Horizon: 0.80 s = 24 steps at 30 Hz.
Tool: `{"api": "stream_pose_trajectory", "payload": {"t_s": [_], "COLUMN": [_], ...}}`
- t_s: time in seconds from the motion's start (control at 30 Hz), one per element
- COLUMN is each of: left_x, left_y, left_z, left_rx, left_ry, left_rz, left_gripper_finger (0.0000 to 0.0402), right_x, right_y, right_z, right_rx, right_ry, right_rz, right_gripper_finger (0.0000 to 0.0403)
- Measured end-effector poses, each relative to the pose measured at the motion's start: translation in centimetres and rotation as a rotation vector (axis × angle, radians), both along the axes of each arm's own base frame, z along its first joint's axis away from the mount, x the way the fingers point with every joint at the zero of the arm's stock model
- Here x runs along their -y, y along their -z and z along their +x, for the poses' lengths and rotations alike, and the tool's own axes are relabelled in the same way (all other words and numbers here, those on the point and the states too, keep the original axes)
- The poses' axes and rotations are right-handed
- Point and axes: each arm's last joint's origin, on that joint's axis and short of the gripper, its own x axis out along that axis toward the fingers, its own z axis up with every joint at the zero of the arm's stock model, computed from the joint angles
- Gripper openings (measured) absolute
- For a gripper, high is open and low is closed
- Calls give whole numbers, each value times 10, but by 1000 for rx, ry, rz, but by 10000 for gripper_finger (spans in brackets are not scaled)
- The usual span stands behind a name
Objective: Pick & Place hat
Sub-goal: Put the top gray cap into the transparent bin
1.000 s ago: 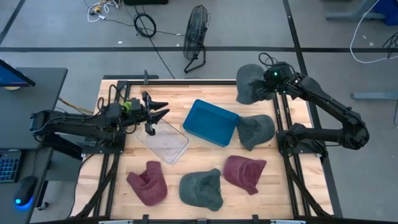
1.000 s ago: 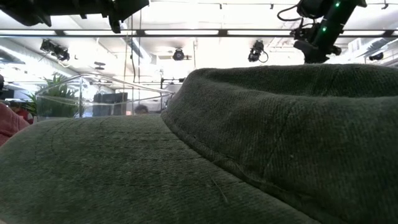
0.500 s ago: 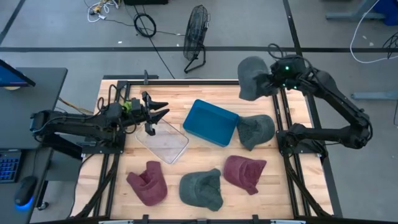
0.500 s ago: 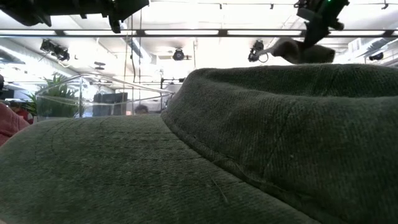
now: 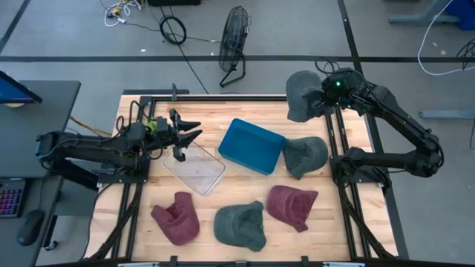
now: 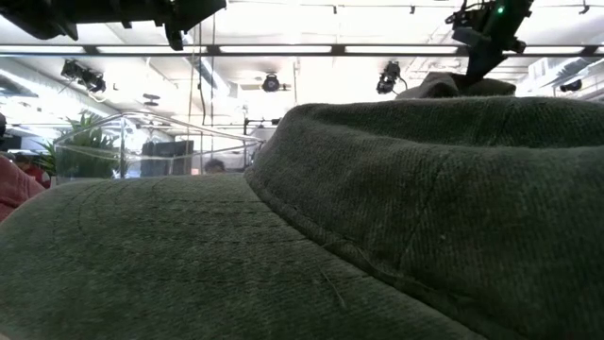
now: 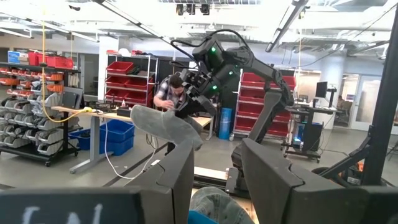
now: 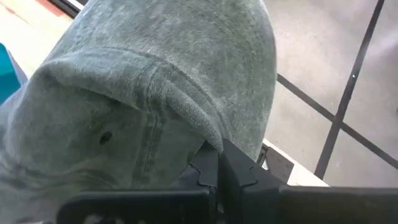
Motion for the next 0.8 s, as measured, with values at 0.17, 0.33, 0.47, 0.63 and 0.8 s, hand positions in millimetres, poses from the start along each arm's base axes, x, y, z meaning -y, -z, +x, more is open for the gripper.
{"api": "stream_pose_trajectory", "payload": {"t_s": [0.17,0.33,0.47,0.63,0.8], "left_x": [0,0,0,6,12], "left_y": [0,0,0,6,5], "left_z": [0,0,0,2,3], "left_rx": [0,0,7,-27,-48], "left_ry": [0,0,8,124,177], "left_rz": [1,1,-27,-144,-162], "left_gripper_finger": [138,138,138,138,136], "right_x": [-3,-12,-20,-24,-26], "right_y": [0,-1,-1,-1,-1], "right_z": [4,15,21,24,26], "right_rx": [55,150,134,127,130], "right_ry": [-94,-261,-279,-276,-294], "right_rz": [59,122,109,99,101], "right_gripper_finger": [0,0,0,0,0]}}
